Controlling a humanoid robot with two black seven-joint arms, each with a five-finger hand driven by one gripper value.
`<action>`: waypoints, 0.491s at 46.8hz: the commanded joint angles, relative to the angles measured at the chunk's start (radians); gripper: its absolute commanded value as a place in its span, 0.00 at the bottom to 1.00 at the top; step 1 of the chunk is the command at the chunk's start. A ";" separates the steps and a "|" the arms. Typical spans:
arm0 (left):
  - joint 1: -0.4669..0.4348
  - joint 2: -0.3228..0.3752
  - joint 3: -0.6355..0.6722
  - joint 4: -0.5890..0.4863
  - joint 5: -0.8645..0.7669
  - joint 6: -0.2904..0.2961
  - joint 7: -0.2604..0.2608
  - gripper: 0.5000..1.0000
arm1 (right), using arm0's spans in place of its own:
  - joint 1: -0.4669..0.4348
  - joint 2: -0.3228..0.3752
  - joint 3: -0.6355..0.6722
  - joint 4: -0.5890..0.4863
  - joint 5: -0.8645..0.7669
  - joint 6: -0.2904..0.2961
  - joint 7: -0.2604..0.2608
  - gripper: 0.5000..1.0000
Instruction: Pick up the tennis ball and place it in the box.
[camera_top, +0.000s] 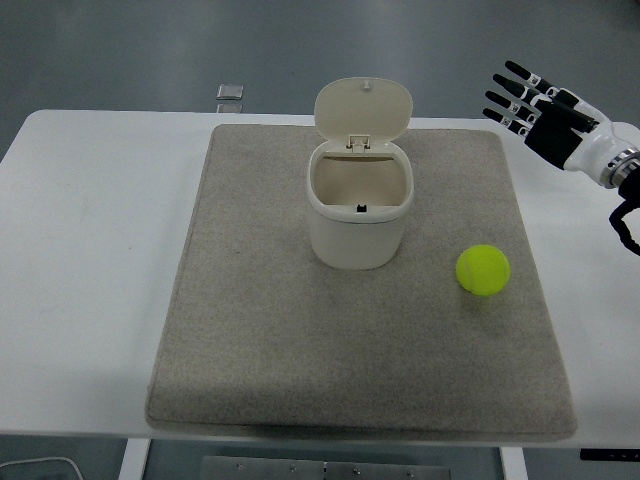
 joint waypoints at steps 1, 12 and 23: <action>0.000 0.000 -0.001 0.000 0.000 0.000 0.000 0.98 | 0.000 0.000 0.000 0.001 -0.001 0.004 0.001 0.83; 0.000 0.000 -0.001 0.000 0.000 0.000 -0.002 0.98 | 0.000 -0.002 0.000 0.001 -0.001 0.009 0.001 0.83; -0.003 0.000 0.001 0.000 0.000 0.000 -0.002 0.98 | 0.001 0.000 0.003 0.001 -0.001 0.001 0.001 0.83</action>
